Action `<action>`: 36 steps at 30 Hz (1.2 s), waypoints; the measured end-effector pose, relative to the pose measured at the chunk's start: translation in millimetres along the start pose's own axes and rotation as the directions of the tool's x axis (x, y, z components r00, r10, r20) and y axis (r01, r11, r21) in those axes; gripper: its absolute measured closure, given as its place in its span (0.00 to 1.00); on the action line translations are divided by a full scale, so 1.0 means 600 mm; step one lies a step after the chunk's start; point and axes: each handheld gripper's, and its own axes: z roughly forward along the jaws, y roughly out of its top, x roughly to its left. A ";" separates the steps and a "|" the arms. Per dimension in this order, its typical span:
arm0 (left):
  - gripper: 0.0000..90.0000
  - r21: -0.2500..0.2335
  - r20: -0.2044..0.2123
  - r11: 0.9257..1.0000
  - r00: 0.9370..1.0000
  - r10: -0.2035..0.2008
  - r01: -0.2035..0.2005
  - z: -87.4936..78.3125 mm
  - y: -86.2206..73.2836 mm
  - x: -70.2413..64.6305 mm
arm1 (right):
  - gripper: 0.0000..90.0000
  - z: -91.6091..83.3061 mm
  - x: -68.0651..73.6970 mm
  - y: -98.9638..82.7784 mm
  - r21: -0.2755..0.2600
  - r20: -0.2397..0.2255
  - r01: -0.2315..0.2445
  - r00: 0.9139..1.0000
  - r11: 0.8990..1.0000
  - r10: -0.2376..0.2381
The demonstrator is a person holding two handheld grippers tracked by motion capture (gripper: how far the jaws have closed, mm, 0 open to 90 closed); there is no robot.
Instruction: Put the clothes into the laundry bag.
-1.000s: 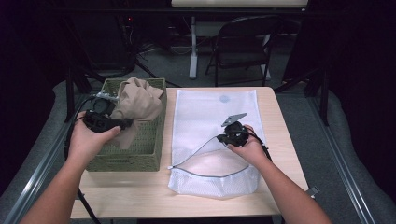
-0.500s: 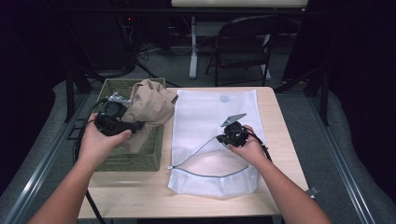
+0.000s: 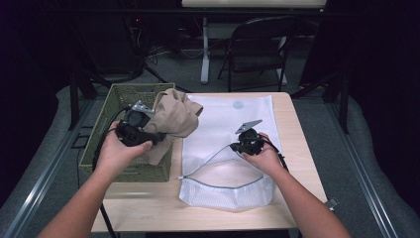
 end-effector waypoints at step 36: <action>0.57 0.050 0.134 0.987 0.980 0.144 -0.152 0.012 -0.014 -0.106 | 0.98 -0.012 -0.002 -0.001 -0.004 -0.021 -0.010 1.000 1.000 0.010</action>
